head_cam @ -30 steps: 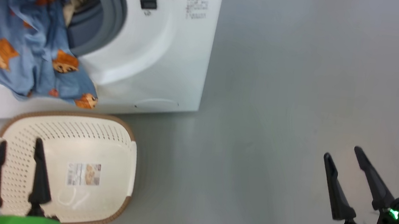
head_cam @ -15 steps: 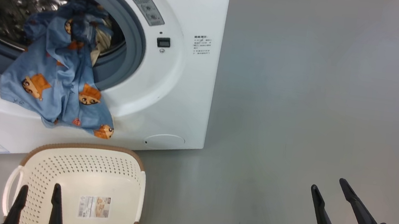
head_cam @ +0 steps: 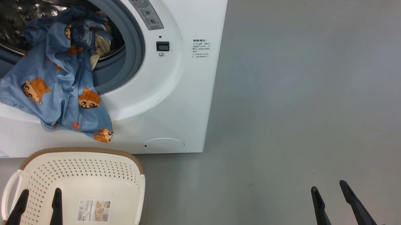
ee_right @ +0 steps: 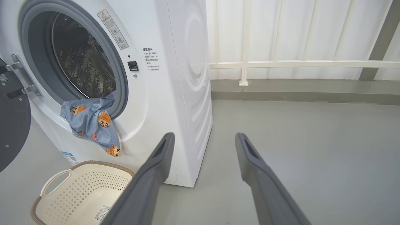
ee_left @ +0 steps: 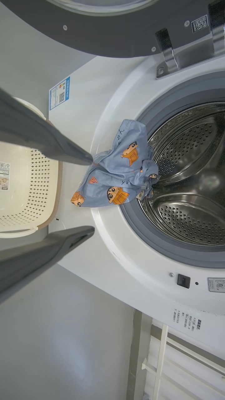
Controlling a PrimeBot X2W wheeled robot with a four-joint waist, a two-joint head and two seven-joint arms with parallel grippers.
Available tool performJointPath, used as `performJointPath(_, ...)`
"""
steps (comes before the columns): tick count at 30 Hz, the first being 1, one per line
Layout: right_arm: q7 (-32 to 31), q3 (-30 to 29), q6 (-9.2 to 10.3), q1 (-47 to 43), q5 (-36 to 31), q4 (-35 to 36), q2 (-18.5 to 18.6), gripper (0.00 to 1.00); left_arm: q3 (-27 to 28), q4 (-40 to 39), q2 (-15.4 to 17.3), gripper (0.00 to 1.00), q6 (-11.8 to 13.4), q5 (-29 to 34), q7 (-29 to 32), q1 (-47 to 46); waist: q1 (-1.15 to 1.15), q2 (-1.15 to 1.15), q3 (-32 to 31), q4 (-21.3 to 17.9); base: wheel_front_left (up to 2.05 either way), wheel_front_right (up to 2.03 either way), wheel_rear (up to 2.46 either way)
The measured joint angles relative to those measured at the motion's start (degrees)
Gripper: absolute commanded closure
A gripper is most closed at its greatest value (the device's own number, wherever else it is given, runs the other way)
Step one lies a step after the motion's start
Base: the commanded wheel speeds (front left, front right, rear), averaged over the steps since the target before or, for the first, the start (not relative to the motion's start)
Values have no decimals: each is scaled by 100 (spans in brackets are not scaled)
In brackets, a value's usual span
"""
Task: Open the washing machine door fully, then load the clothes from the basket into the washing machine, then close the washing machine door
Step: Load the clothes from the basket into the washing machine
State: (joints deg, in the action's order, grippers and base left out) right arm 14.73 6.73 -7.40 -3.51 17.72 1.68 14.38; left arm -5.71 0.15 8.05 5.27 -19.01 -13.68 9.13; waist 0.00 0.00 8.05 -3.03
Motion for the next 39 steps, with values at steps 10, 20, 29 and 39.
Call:
performJointPath(10,0,4,0,8,0,33,2,0,-38,214,46,0,-7,-22,1,-221,0,0,155,-4,0,0,0)
performJointPath(20,0,37,0,359,8,141,70,0,-145,1295,54,0,-213,-153,7,-1284,1,0,598,-35,0,0,0)
performJointPath(29,0,90,0,831,59,223,122,0,108,2620,115,0,-311,-292,-8,-2638,1,0,1209,-170,0,0,0)
performJointPath(39,0,79,0,1258,136,339,31,0,445,3738,455,0,-447,-558,78,-3952,1,0,1924,-401,0,0,0)
